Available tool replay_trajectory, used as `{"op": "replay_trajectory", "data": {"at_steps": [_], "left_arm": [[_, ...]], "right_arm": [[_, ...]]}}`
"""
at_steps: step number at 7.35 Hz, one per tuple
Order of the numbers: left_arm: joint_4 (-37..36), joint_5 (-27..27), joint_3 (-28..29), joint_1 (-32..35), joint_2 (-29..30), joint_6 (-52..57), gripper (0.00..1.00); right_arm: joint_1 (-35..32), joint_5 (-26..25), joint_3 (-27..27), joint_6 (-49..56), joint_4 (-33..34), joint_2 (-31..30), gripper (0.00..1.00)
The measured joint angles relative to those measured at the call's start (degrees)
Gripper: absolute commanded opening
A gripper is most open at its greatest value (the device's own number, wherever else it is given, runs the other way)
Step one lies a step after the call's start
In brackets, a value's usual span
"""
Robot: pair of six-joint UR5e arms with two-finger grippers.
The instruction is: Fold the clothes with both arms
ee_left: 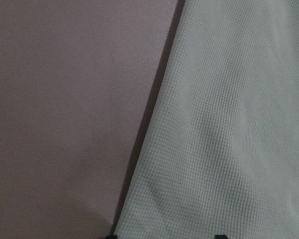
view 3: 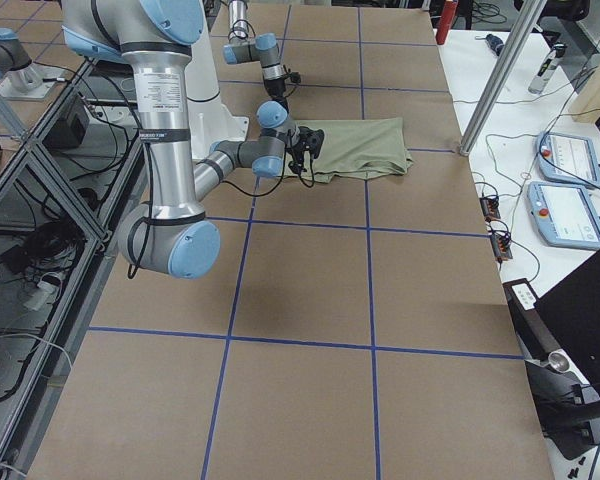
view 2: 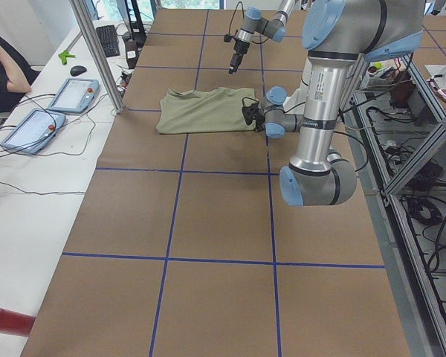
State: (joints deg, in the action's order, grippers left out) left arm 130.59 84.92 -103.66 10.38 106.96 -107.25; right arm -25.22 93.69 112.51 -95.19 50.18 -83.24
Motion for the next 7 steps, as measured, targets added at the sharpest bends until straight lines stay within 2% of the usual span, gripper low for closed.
{"op": "replay_trajectory", "data": {"at_steps": [4,7], "left_arm": [[-1.22,1.09,-2.4,0.31,-0.81,2.09,0.72],[-5.25,2.77,-2.06,-0.04,-0.48,3.82,0.73]], "right_arm": [[0.0,0.0,0.01,0.0,0.0,-0.08,1.0],[0.04,0.0,-0.01,0.0,0.0,-0.08,1.0]]}}
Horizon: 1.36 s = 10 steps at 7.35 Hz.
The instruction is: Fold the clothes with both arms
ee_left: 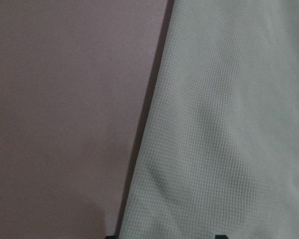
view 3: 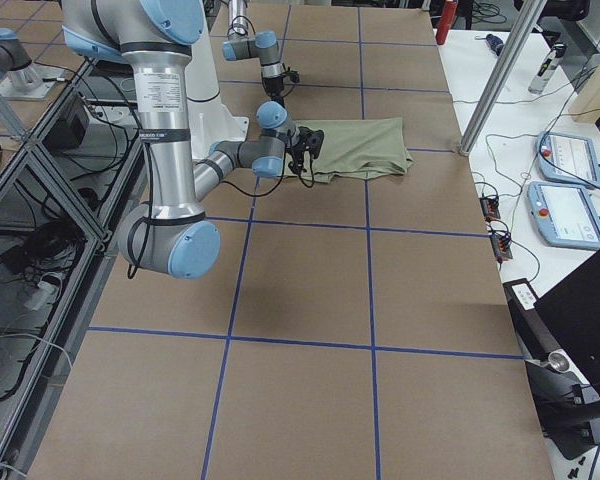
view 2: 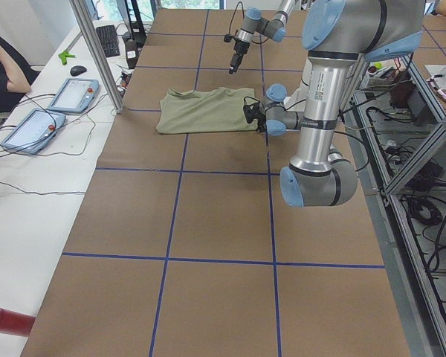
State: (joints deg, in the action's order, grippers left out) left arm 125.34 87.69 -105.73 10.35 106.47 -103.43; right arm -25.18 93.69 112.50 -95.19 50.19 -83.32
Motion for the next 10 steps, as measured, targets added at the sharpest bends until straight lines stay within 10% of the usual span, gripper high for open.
{"op": "replay_trajectory", "data": {"at_steps": [5,7,10], "left_arm": [[-0.39,0.13,0.21,-0.34,0.46,0.16,0.49],[-0.36,0.04,0.03,-0.67,0.48,0.16,0.0],[-0.36,-0.05,-0.43,-0.75,0.49,0.16,0.0]], "right_arm": [[-0.04,0.0,0.0,0.0,0.0,0.0,1.0],[-0.04,0.0,0.0,0.0,0.0,-0.06,1.0],[0.76,0.02,0.13,-3.66,0.74,0.02,0.99]]}}
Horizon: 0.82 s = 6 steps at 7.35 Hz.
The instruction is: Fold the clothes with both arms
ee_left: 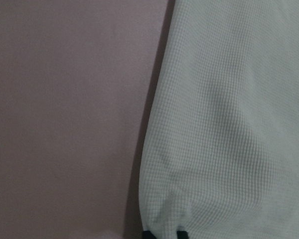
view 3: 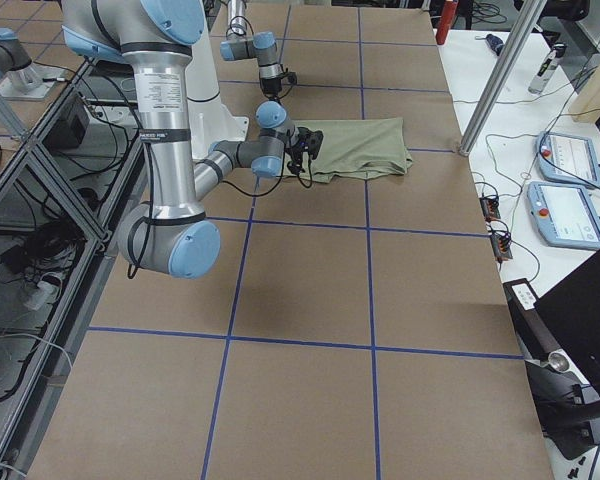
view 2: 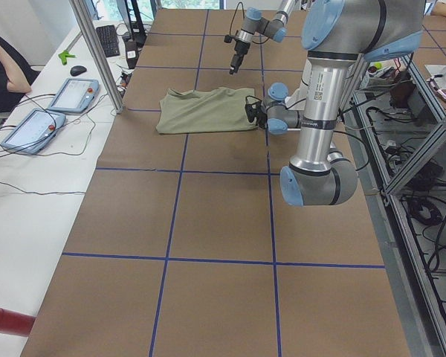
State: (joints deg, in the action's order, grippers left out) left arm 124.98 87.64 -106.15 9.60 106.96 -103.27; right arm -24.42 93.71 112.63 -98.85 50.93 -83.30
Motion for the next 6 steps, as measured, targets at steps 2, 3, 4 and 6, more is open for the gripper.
{"op": "replay_trajectory", "data": {"at_steps": [2,3,4,6], "left_arm": [[0.0,0.01,-0.35,0.06,0.0,0.0,0.0],[0.0,0.04,-0.64,0.06,0.0,0.0,0.0],[0.02,0.09,-0.93,0.07,0.0,0.0,0.0],[0.13,0.35,-2.15,0.14,0.0,0.0,0.0]], "right_arm": [[2.18,-1.41,0.62,-12.62,7.32,2.02,0.99],[3.76,-3.14,0.9,-19.28,13.99,4.98,1.0],[5.82,-4.75,0.79,-24.42,19.86,8.29,1.0],[9.63,-7.61,-1.19,-28.62,25.09,12.27,1.0]]}}
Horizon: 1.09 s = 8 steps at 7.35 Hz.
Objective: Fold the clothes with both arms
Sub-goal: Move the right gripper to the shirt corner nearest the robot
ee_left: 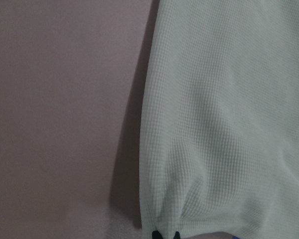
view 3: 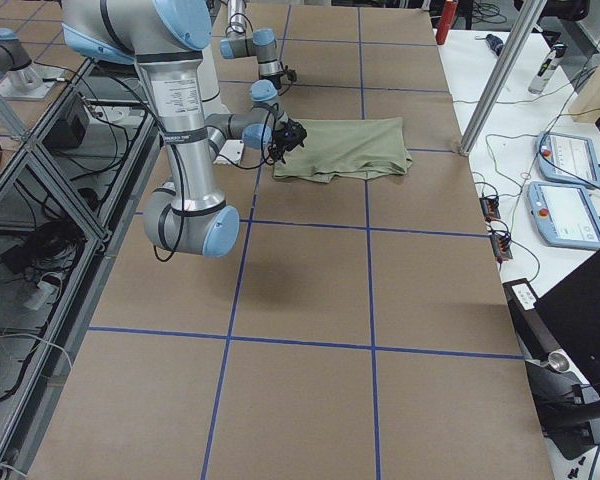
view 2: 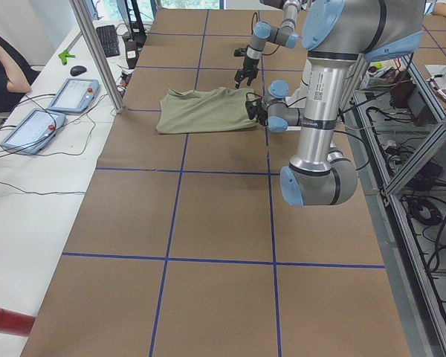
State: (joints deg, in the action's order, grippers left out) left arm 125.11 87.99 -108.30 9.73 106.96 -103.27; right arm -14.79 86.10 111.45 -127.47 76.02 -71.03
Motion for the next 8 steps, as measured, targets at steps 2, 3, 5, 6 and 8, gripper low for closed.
{"op": "replay_trajectory", "data": {"at_steps": [2,3,5,6,8], "left_arm": [[0.04,0.14,-1.8,0.08,0.0,0.0,0.0],[0.04,0.16,-2.07,0.1,0.0,0.0,0.0],[0.04,0.17,-2.21,0.11,-0.05,0.0,0.0],[0.04,0.17,-2.2,0.11,-0.1,0.0,0.0],[0.04,0.17,-2.18,0.06,-0.11,0.0,0.0]], "right_arm": [[1.78,-0.88,-2.05,-0.53,0.79,0.85,1.0],[2.18,-0.93,-2.81,-0.3,0.85,0.91,1.0],[2.43,-0.96,-3.76,0.05,0.88,0.99,0.95],[2.39,-1.02,-4.01,0.0,0.91,1.13,0.76],[2.13,-1.7,-4.34,-0.56,0.96,1.63,0.45]]}}
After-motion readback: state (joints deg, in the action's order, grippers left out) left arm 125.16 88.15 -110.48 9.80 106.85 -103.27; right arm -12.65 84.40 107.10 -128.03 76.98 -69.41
